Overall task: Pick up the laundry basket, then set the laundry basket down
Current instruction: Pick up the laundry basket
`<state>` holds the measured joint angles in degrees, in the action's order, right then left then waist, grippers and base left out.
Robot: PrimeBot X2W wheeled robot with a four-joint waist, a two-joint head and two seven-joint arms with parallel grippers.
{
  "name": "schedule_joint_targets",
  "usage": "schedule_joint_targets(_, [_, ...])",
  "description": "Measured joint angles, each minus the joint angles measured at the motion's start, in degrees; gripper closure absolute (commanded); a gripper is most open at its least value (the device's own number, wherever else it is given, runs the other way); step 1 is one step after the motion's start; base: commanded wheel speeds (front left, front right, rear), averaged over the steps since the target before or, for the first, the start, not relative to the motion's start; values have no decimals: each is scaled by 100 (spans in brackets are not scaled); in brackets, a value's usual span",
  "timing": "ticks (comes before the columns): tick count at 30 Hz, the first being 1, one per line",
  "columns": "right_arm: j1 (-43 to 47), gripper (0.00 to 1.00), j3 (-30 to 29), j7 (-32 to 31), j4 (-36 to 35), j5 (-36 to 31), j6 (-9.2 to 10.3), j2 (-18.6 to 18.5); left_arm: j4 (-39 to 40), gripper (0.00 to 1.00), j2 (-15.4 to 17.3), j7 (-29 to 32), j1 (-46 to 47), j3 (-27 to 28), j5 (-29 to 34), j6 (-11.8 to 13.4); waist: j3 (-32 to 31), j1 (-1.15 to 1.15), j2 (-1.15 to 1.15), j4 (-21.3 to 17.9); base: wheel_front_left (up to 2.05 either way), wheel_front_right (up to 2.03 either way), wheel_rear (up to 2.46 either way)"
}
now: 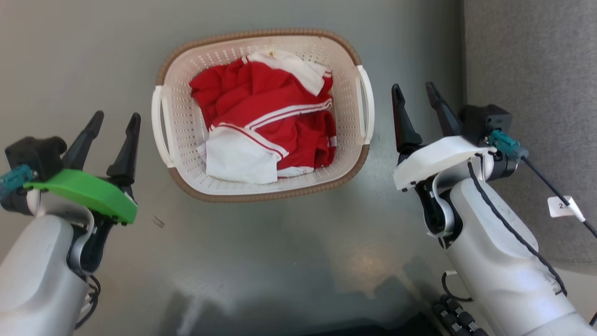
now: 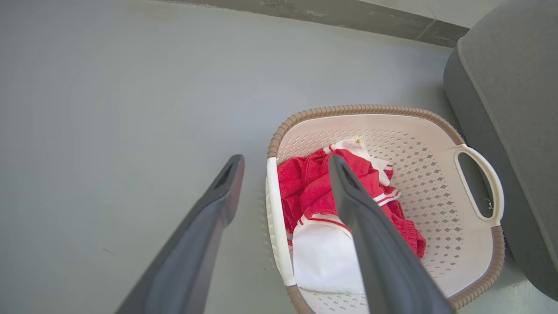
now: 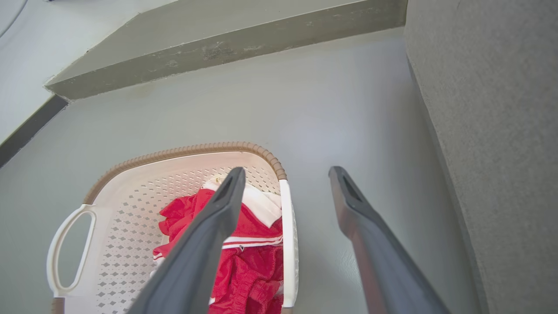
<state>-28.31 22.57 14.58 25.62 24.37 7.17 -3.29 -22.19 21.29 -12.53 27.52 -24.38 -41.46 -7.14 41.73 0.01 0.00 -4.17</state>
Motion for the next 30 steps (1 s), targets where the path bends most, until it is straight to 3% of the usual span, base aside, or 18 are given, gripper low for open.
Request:
schedule_joint_targets(14, [-861,0,345,0,703,453,1,-21,-526,0,259,249,998,-661,-411,0,925,0,0,-100,0,0,0])
schedule_joint_targets(30, [-1684,0,791,80,1157,842,-2,-23,-970,0,281,399,1692,-1388,-779,0,1650,0,0,-133,0,0,0])
